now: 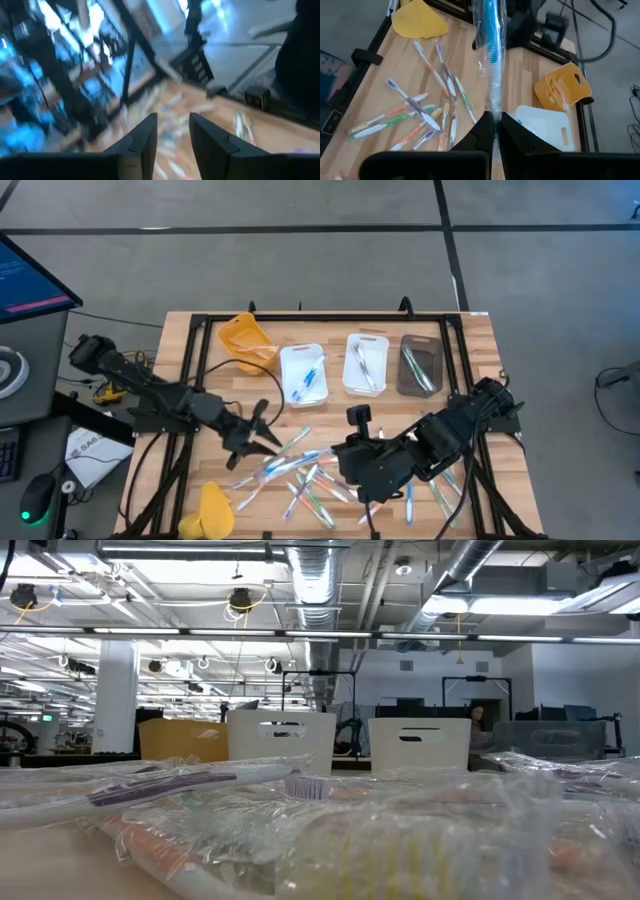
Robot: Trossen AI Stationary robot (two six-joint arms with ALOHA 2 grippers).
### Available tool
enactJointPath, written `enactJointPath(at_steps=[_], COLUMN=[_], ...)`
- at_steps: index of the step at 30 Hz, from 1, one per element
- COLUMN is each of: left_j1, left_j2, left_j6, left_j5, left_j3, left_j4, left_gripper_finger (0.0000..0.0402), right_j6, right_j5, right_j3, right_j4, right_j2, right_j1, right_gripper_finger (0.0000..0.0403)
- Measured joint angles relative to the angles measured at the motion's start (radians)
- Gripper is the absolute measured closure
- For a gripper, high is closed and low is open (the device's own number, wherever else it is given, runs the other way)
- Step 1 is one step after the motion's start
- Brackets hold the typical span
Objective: Pick & Place Toothbrushes
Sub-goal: Put the blue toothbrush into the left white bin
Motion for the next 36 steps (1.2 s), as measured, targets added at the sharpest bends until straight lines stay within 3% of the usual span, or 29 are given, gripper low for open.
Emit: enactJointPath(at_steps=[7,16,22,27,36], left_j1=[0.007,0.015,0.015,0.015,0.015], left_j2=[0.000,0.000,0.000,0.000,-0.019], left_j6=[0.018,0.015,0.013,-0.060,-0.138], left_j5=[-0.001,0.000,0.019,0.137,0.137], left_j3=[0.000,0.000,0.000,0.000,0.000], left_j4=[0.112,0.306,0.380,0.437,0.446], left_gripper_finger=[0.0311,0.0300,0.0300,0.0300,0.0300], right_j6=[-0.001,-0.024,-0.084,-0.154,-0.211], right_j5=[-0.001,-0.031,-0.082,-0.149,-0.263], right_j3=[0.000,0.000,0.000,0.000,0.000], right_j4=[0.009,0.035,0.080,0.139,0.189], right_j2=[0.000,0.001,0.002,0.002,0.008], right_j1=[-0.005,-0.029,-0.061,-0.103,-0.170], right_gripper_finger=[0.0395,0.0395,0.0395,0.0395,0.0395])
